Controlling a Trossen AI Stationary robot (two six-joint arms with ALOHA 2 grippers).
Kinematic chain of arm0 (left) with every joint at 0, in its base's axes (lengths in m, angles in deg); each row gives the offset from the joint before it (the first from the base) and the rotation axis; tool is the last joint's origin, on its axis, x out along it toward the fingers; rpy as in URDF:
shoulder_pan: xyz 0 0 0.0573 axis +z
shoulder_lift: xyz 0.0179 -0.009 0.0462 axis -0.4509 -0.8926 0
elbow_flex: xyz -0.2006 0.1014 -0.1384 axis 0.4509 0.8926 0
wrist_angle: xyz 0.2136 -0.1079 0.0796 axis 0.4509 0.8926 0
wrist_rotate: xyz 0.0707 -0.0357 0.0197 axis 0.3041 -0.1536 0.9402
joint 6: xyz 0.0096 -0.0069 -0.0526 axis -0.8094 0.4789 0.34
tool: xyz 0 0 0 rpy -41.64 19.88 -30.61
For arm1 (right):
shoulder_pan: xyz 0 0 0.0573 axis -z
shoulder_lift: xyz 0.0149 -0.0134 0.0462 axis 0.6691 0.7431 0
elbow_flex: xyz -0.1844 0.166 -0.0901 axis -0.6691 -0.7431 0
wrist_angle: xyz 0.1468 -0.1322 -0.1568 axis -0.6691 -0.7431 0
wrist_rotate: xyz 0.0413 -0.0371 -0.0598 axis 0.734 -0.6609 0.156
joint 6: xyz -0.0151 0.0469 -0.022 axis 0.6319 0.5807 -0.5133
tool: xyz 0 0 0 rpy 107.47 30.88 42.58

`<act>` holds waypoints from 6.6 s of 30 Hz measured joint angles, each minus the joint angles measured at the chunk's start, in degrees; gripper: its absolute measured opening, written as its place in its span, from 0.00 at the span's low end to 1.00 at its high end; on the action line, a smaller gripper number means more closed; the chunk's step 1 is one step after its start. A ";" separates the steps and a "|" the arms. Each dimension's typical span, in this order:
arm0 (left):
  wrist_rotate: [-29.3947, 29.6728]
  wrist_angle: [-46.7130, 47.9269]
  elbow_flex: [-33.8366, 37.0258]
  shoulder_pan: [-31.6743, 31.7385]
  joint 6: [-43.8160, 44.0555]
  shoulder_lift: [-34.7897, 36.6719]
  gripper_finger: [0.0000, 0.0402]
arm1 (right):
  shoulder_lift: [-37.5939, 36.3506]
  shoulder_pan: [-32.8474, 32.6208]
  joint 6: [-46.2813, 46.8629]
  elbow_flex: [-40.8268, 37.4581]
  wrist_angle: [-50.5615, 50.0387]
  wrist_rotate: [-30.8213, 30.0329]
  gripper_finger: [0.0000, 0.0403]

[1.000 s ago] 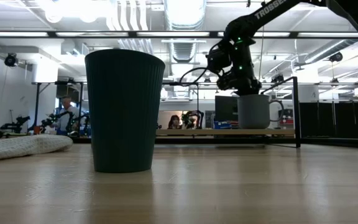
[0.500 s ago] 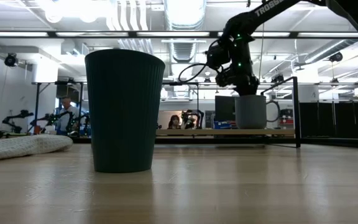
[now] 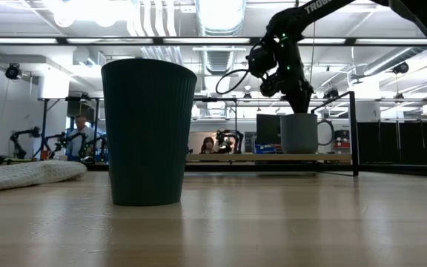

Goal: Stack small to large cups/mugs on shelf
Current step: Put the green cup on the shelf

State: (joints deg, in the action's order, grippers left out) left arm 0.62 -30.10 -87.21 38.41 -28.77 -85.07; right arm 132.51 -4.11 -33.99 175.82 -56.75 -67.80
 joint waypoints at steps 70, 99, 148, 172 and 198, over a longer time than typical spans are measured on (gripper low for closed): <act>-6.82 45.49 0.81 -21.08 17.81 -19.28 0.29 | -7.73 -47.55 41.26 1.70 24.57 18.16 0.29; 1.82 58.50 0.72 -21.06 17.62 -18.52 0.29 | 5.63 -51.01 51.19 1.83 36.89 16.55 0.24; 1.95 58.27 0.20 -21.06 16.73 -18.49 0.29 | 8.18 -49.15 43.41 2.57 31.73 13.34 0.03; 1.93 58.33 0.26 -21.06 16.76 -18.49 0.29 | 7.80 -31.45 28.40 24.14 -4.71 -5.75 0.02; 1.92 58.28 0.61 -21.06 16.74 -18.49 0.29 | 7.87 -13.18 27.06 23.44 3.56 4.72 0.02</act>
State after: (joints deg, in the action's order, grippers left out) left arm 2.54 28.18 -86.60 17.35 -12.03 -103.57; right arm 140.38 -17.29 -6.93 199.26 -53.18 -63.08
